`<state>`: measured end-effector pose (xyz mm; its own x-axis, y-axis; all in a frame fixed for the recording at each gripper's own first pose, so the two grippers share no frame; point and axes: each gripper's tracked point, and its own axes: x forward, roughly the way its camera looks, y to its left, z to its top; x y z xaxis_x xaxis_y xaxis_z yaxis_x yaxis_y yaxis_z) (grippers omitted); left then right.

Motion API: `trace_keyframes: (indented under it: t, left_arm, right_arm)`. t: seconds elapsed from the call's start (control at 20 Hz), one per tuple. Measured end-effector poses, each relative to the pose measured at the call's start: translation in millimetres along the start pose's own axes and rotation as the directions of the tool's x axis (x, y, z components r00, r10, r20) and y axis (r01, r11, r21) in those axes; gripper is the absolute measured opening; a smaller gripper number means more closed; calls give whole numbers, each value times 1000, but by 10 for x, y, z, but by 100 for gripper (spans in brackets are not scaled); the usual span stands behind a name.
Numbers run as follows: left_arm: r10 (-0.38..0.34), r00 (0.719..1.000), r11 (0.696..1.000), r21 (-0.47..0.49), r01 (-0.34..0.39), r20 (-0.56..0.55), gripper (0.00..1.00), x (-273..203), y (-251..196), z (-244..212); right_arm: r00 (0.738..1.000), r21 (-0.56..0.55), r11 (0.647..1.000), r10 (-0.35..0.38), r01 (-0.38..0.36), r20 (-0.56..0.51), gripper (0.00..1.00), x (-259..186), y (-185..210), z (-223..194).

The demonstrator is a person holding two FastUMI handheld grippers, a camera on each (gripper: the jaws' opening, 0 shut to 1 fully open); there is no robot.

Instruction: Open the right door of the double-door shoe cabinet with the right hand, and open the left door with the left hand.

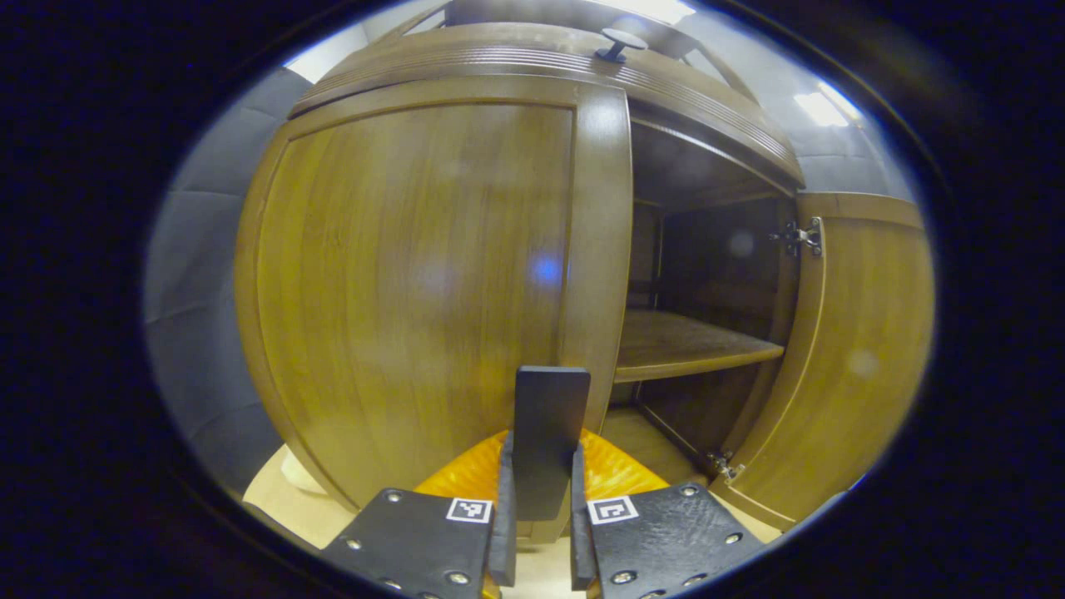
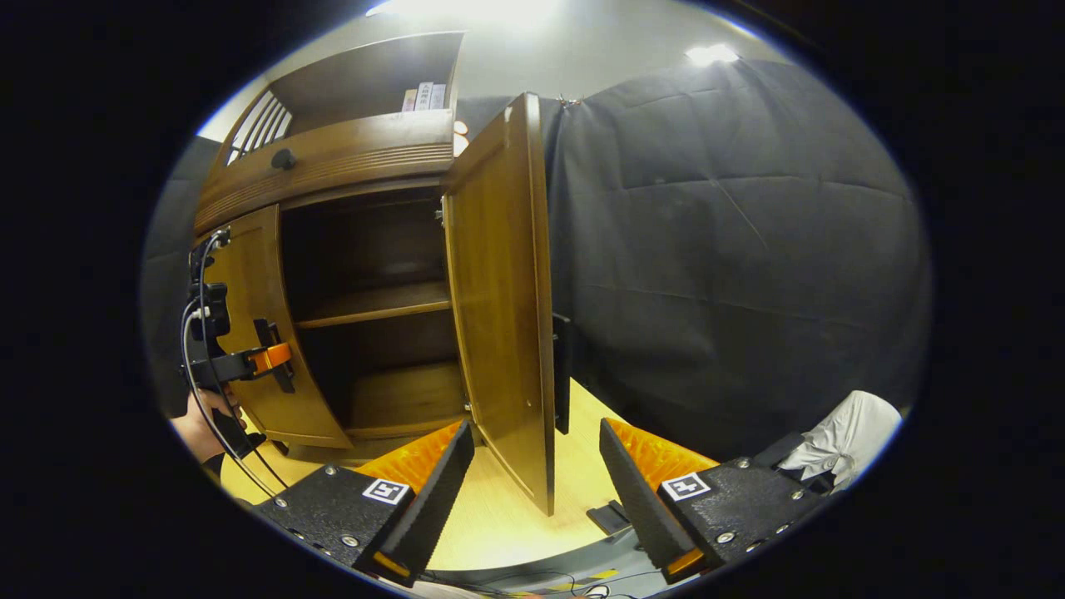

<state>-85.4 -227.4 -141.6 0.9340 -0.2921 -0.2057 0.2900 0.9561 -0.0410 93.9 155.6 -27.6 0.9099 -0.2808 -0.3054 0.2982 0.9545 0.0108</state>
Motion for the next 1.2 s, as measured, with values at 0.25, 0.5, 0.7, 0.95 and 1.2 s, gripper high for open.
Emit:
trace_keyframes:
  t: [0.25, 0.5, 0.7, 0.95, 1.2]
  left_arm:
    - [-10, 1000, 1000, -8, 10, 10, 21, 18, -9, -17]
    - [-11, 1000, 1000, -5, 11, 19, 21, -15, -3, 29]
    - [-10, 999, 1000, -2, 10, 40, 21, -3, -12, 7]
    - [-12, 999, 1000, -14, 13, 47, 34, 4, -9, -9]
    - [-3, 998, 1000, -14, 4, 58, 27, 8, 0, 8]
  right_arm:
    - [998, -6, 998, 64, -64, -16, 94, 26, 225, -92]
    - [992, -25, 992, 121, -122, -20, 94, 55, 478, -150]
    - [985, -35, 985, 171, -171, -26, 94, 75, 666, -198]
    - [975, -46, 974, 218, -220, -46, 94, 88, 907, -314]
    - [960, -42, 960, 274, -277, -59, 94, 78, 1190, -396]
